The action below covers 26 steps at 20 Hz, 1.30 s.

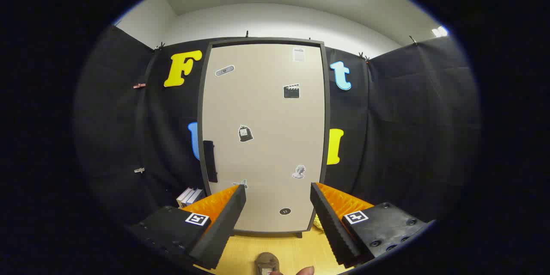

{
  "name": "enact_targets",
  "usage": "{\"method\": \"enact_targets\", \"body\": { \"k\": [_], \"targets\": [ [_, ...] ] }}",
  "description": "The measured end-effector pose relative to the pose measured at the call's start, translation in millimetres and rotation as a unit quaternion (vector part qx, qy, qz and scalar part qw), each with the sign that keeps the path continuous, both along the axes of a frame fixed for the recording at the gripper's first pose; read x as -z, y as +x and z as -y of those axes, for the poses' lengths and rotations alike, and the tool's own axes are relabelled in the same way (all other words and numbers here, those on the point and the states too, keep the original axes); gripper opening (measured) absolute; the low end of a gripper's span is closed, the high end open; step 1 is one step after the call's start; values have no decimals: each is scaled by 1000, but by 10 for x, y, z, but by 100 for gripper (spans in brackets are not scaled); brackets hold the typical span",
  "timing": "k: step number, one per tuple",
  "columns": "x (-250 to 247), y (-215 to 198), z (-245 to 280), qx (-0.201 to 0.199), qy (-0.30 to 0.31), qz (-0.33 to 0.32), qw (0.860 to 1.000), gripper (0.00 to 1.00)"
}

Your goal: Open the shoe cabinet door, grab the shoes and put them into the shoe cabinet, then close the shoe cabinet door.

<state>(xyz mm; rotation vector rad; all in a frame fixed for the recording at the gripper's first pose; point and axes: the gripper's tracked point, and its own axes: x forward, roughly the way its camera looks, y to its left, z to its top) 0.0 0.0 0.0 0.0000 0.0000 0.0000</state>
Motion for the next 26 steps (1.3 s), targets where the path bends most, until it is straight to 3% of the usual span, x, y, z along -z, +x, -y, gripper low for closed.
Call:
{"method": "enact_targets", "body": {
  "k": [18, 26],
  "targets": [
    [71, 207, -163, 0, 12, -4, 1000, 98],
    [-87, 560, -757, -33, 31, 14, 999, 98]
  ]
}}
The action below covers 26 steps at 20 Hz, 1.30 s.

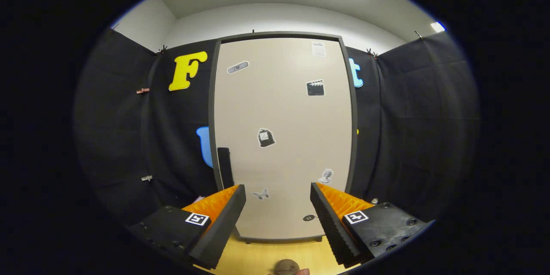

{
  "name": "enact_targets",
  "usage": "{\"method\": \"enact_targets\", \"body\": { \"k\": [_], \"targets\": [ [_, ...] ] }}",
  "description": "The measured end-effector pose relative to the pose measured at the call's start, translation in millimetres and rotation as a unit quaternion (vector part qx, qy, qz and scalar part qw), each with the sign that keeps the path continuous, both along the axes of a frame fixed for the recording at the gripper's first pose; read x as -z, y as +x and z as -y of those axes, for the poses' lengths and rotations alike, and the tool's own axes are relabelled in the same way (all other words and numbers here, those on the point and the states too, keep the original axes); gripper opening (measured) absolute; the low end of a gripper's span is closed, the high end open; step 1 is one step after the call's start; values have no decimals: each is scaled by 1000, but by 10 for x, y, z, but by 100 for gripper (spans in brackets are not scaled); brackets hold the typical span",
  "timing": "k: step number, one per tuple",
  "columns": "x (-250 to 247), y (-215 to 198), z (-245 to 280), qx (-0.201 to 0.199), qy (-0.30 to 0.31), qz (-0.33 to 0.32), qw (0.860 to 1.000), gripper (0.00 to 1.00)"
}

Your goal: Open the shoe cabinet door, grab the shoes and put them into the shoe cabinet, then close the shoe cabinet door.

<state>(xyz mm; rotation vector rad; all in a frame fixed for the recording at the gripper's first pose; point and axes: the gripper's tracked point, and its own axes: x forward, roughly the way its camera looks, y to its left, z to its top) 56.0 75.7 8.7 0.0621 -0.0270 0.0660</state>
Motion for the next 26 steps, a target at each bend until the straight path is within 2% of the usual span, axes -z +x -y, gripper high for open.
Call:
{"method": "enact_targets", "body": {
  "k": [9, 14, 16, 17, 18, 20, 22, 23, 24, 25, 26],
  "targets": [
    [111, 842, -854, -41, 11, 5, 999, 98],
    [415, 1313, -1083, -40, 1, -15, 999, 97],
    [493, 1444, -1142, -36, -7, -14, 999, 85],
    [537, 1536, -1171, -33, -7, -16, 999, 73],
    [573, 1589, -1194, -29, -3, -21, 999, 69],
    [643, 1657, -1186, -12, 2, -35, 999, 68],
    [599, 1707, -1226, -6, 10, -13, 1000, 50],
    [615, 1674, -1209, -2, 1, -15, 1000, 47],
    [560, 1615, -1108, 5, -8, -7, 1000, 48],
    [591, 1769, -1114, -1, -11, -11, 1000, 34],
    [592, 1788, -1097, -7, -12, -10, 1000, 31]
  ]
}}
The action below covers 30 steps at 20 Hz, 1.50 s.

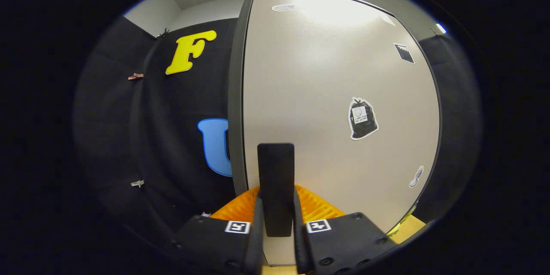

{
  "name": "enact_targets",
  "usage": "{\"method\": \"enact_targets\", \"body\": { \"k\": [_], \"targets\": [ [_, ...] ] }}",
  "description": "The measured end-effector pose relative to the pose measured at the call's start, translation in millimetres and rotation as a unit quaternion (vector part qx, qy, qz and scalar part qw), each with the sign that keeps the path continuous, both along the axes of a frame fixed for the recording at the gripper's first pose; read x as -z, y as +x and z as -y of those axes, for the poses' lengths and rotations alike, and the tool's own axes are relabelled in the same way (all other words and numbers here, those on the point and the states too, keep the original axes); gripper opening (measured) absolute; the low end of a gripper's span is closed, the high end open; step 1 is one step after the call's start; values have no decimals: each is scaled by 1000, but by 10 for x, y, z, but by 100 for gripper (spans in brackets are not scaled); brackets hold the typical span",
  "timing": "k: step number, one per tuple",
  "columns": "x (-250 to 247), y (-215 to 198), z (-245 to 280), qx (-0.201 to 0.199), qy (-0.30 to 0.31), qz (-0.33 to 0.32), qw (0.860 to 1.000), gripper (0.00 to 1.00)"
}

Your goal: Open the shoe cabinet door, grab the shoes and put them into the shoe cabinet, then close the shoe cabinet door.

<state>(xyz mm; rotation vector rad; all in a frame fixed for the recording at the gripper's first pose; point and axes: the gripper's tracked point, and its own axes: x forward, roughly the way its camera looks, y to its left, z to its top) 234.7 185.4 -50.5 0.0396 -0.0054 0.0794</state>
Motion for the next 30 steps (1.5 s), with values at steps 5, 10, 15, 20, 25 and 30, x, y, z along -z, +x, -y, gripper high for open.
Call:
{"method": "enact_targets", "body": {
  "k": [5, 10, 15, 20, 25, 30],
  "targets": [
    [-49, -140, 93, -22, 3, -1, 1000, 20],
    [-72, -519, 257, -49, 9, 2, 999, 20],
    [-127, -961, 415, -79, 9, 4, 997, 20],
    [-132, -1347, 696, -98, 13, 4, 995, 20],
    [-139, -1670, 1034, -101, 10, 4, 995, 20],
    [-144, -1915, 1471, -83, 7, 7, 996, 19]
  ]
}}
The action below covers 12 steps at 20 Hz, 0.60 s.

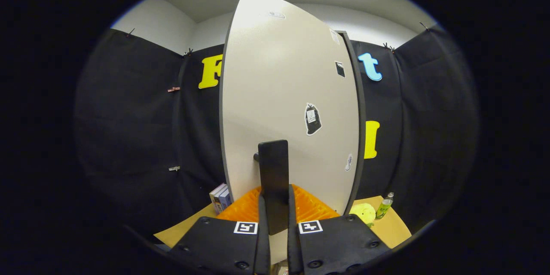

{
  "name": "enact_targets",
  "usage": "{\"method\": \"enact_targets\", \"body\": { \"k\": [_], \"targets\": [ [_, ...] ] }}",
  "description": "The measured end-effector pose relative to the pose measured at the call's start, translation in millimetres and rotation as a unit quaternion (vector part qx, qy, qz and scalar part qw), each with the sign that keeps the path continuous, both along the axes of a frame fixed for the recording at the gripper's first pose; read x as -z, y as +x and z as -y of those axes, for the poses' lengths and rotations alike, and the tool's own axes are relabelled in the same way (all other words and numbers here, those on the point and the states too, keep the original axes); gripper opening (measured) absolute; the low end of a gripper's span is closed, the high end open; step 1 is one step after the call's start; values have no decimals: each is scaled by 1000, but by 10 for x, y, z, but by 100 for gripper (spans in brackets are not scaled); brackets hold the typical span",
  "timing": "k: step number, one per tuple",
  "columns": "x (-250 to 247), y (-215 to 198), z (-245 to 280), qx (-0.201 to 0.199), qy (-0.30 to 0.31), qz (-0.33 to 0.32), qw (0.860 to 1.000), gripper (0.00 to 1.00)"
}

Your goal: Open the shoe cabinet door, grab the shoes and put them into the shoe cabinet, then close the shoe cabinet door.

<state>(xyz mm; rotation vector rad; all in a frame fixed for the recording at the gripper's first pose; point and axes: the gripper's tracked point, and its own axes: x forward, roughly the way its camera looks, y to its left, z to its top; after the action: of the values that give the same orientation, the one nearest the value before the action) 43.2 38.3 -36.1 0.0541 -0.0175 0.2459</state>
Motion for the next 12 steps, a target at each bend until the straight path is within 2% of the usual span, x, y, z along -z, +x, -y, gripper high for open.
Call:
{"method": "enact_targets", "body": {
  "k": [12],
  "targets": [
    [15, -262, 1031, 89, -21, -23, 996, 18]
  ]
}}
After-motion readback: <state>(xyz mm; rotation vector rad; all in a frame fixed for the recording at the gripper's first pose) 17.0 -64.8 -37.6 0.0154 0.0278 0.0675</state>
